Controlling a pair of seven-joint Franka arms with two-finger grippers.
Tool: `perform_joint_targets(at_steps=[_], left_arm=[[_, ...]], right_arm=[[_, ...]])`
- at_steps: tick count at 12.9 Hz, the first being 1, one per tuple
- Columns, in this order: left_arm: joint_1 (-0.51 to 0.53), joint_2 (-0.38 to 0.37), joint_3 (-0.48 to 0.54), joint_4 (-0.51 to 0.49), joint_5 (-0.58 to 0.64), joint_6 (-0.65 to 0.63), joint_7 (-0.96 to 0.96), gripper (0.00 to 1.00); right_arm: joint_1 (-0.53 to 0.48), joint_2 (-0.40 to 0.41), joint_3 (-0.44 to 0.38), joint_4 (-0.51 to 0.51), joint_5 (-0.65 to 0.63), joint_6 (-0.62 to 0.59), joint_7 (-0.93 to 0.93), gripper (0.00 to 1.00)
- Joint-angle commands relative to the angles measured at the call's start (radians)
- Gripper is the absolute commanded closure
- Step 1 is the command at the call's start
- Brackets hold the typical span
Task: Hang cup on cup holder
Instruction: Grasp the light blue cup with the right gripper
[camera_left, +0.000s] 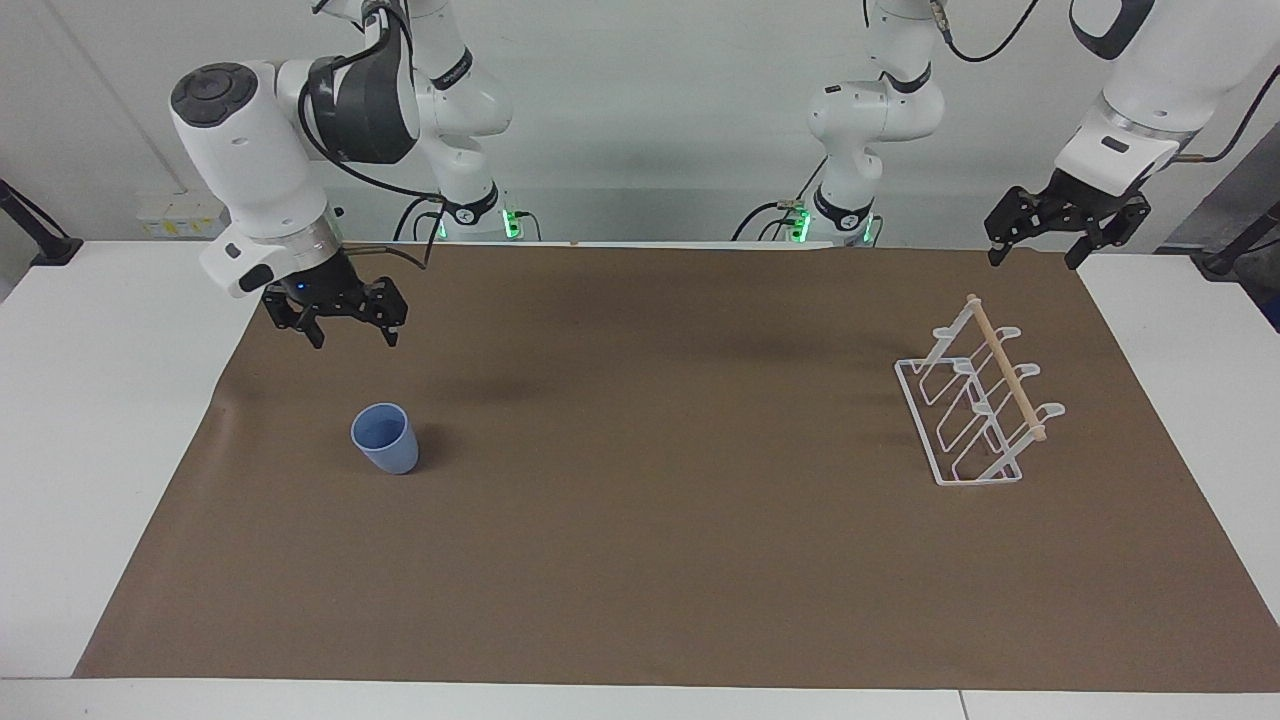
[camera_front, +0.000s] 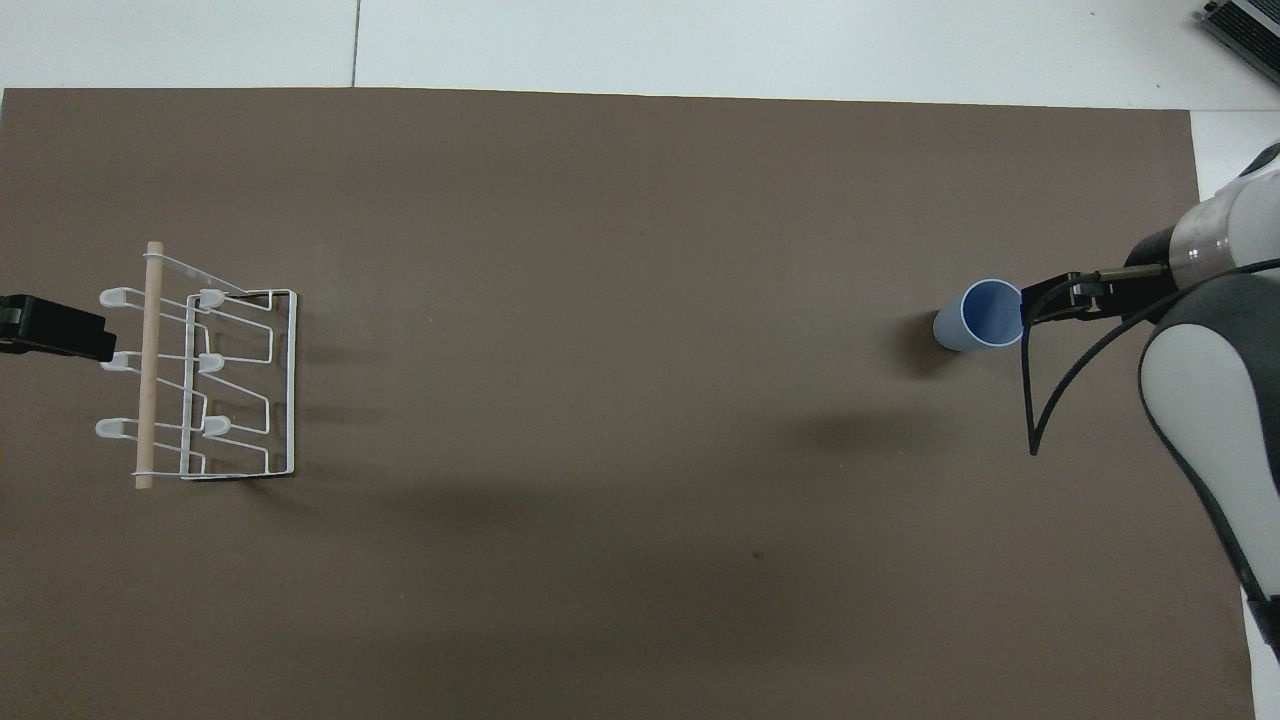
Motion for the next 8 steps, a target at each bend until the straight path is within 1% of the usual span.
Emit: perform_joint_targets(at_steps=[1, 3, 5, 8], left_arm=[[-0.006, -0.026, 0.006, -0.026, -0.008, -0.002, -0.006, 0.0], [-0.005, -0.026, 0.008, -0.026, -0.008, 0.002, -0.005, 0.0], [0.0, -0.023, 0.008, -0.024, -0.007, 0.016, -0.005, 0.0], [0.005, -0.022, 0.008, -0.024, -0.007, 0.05, -0.005, 0.0]], right_arm=[[-0.002, 0.017, 0.001, -0.051, 0.026, 0.096, -0.008, 0.0], [0.032, 0.069, 0.001, -0.064, 0.026, 0.186, -0.005, 0.0], [0.035, 0.103, 0.001, -0.09, 0.026, 0.265, -0.001, 0.0], [0.035, 0.129, 0.001, -0.131, 0.026, 0.36, -0.002, 0.0]])
